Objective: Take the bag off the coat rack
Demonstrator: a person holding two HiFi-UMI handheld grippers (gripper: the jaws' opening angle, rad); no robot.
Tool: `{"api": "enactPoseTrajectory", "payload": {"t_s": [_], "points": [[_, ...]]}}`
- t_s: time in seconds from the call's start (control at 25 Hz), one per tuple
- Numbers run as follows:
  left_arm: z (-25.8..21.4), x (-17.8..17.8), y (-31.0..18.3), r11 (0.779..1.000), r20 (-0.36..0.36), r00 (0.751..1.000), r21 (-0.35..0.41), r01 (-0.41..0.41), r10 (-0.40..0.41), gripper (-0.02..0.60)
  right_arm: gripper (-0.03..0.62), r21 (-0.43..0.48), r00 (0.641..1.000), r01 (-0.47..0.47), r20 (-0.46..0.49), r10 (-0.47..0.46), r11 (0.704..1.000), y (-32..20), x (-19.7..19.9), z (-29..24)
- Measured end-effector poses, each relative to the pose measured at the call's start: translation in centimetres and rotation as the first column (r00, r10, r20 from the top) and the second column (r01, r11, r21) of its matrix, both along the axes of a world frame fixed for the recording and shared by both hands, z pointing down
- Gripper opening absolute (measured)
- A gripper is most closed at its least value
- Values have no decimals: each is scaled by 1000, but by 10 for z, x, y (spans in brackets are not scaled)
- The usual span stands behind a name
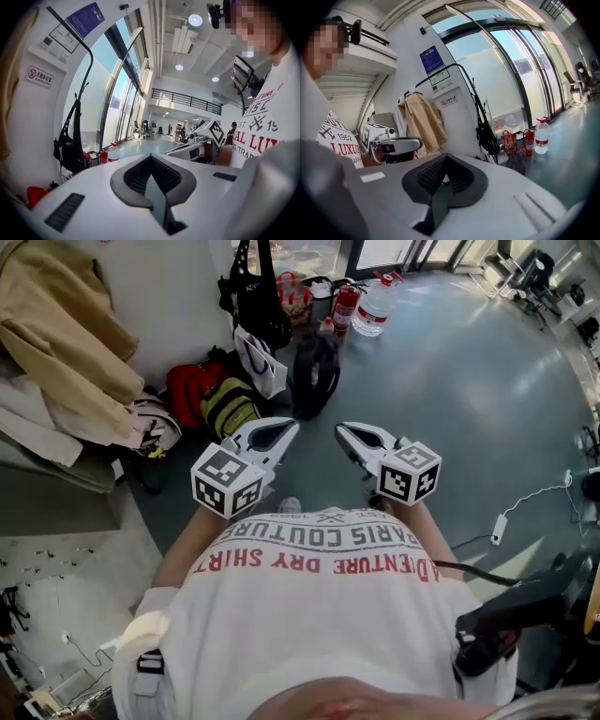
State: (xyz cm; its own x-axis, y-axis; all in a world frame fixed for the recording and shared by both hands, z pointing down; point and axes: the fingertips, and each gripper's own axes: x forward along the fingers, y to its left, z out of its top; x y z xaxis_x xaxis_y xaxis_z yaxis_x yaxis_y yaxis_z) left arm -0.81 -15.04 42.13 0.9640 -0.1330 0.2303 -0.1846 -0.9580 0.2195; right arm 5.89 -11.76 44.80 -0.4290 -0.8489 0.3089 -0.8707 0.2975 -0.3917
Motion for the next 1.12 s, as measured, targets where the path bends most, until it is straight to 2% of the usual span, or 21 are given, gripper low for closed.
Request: {"api": "enactPoseTrajectory", "payload": {"t_s": [0.12,0.28,0.48,0.76,1.12], "points": [[-21,0,-60,999,-37,999,24,35,-34,2,2,53,999,7,-32,-5,999,-61,5,-27],[-36,-1,-122,992,-89,991,61,110,-104,0,2,88,998,15,-68,-9,996,-108,11,-40],[-32,3,-153,994,-80,991,37,107,-104,2,2,73,1000,5,-13,-5,997,-146,25,-34],[-36,12,-213,988,-97,984,30,154,-151,6,2,82,997,76,-6,-76,994,-215,34,-36],[-37,67,-294,979,-48,979,27,201,-200,6,2,81,989,136,46,-140,987,-304,80,-31]]}}
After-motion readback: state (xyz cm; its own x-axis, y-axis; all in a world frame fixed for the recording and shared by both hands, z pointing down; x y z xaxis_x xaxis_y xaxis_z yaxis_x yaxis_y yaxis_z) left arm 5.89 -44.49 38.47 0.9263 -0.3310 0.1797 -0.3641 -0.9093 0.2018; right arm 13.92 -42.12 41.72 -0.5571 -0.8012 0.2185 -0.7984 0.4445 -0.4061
